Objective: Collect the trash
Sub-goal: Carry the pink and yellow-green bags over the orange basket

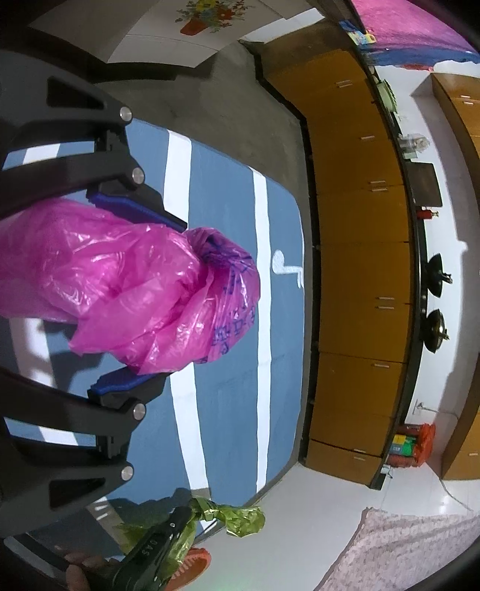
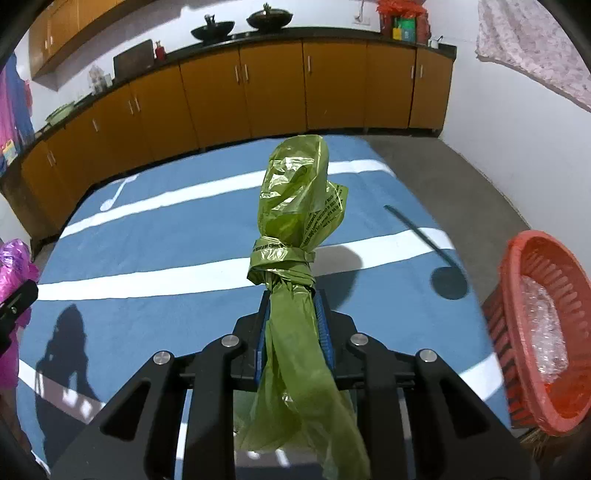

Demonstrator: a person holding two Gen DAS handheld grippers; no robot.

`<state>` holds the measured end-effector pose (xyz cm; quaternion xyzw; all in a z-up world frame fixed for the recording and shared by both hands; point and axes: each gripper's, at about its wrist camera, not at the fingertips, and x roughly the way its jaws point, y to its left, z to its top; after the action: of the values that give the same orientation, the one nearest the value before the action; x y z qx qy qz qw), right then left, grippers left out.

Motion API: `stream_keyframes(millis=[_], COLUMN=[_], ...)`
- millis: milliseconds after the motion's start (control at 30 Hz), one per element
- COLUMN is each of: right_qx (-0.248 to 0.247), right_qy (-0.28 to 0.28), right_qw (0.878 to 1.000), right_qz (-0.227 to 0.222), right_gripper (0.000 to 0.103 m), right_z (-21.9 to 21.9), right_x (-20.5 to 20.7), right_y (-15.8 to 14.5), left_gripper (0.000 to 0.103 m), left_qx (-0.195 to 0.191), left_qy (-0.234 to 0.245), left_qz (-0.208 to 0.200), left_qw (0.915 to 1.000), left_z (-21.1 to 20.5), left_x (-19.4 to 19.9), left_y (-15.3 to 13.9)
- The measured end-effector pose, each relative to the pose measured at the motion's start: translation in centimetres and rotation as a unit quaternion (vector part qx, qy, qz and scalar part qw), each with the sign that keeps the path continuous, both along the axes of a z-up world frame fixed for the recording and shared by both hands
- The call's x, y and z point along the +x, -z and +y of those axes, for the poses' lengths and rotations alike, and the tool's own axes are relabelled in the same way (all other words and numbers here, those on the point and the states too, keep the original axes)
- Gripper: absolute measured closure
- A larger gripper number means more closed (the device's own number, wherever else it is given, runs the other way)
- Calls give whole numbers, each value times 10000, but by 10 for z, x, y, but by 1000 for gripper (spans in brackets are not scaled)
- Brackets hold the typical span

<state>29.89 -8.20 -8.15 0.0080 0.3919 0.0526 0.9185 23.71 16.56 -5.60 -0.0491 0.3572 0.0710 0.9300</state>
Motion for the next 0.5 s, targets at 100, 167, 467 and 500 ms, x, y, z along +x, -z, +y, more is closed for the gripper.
stream_keyframes(millis=[100,167,467,500], right_qx=[46,118,372,386], right_qy=[47,72,177,191], right_qw=[9999,9997,9980,9978], right_qz=[-134,-190,-472,-507], right_gripper=[82,83,85,85], right_z=[-7,-12,-34,-36], right_x=[-9,-14,-38,-41], right_y=[-8,-13,-33,-35], left_gripper=[39,39,39,39], left_qx=[28,46,94,99], left_qy=[73,116,335,355], left_qz=[-67,-108,-270,-281], left_qw=[9999,9999,9990,9989], left_z=[-11,-17,-48,-51], left_x=[-4,-6,-13,-14], left_y=[-7,-12,-32,-33])
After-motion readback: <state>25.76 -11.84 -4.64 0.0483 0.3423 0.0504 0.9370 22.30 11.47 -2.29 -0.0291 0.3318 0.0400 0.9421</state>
